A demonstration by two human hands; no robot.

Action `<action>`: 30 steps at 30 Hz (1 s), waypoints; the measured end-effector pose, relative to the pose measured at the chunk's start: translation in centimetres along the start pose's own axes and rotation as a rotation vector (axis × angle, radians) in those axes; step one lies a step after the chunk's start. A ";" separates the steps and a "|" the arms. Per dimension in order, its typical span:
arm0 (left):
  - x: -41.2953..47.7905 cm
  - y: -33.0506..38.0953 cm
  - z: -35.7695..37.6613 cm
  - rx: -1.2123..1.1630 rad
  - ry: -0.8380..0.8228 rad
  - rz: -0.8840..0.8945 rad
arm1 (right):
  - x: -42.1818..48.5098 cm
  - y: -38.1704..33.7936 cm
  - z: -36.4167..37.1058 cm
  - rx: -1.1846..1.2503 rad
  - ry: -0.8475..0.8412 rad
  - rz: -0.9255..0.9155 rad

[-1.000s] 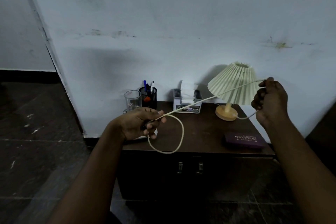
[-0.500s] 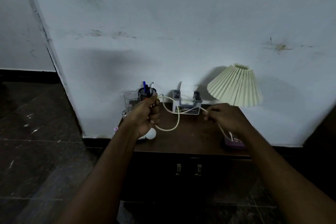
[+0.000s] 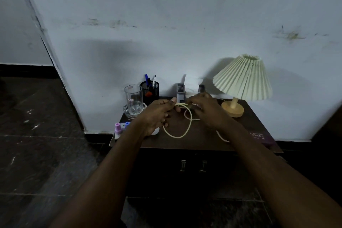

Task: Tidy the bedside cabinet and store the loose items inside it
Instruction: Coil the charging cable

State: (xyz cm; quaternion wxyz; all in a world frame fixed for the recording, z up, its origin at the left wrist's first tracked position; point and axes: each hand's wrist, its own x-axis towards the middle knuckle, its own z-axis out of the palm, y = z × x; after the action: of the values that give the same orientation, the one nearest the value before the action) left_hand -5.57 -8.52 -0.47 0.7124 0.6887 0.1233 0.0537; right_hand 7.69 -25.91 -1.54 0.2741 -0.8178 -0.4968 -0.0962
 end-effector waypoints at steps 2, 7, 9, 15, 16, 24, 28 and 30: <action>0.4 -0.4 -0.7 0.020 0.004 -0.024 | 0.2 0.8 -0.6 0.010 0.109 -0.025; 0.8 -0.8 -1.9 -0.125 -0.009 -0.017 | -0.3 1.4 -1.4 0.065 0.367 0.038; 1.0 -0.9 -2.1 -0.350 -0.051 0.032 | -0.6 1.3 -1.0 0.168 0.338 0.110; 1.3 -0.2 -2.1 -0.980 -0.073 0.139 | -1.0 1.0 -0.3 0.177 0.028 0.025; 1.3 0.0 -1.9 -1.047 -0.052 0.156 | -1.1 0.9 -0.2 0.109 0.001 -0.006; 1.4 -0.3 0.5 -0.642 0.126 0.315 | 0.2 -3.6 0.3 -0.430 -0.185 -0.310; 1.0 -0.9 1.4 -0.231 0.265 0.336 | 0.2 -6.4 -0.7 -0.229 -0.136 -0.401; 0.2 -0.4 1.6 -0.131 0.218 0.326 | 0.1 -7.2 -1.5 -0.204 -0.058 -0.406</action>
State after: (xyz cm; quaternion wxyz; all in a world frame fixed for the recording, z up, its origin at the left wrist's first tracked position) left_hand -5.00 -10.02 -0.84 0.7200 0.6418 0.0830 0.2505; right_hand 1.69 -24.06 2.29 0.1509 -0.7267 -0.6467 -0.1758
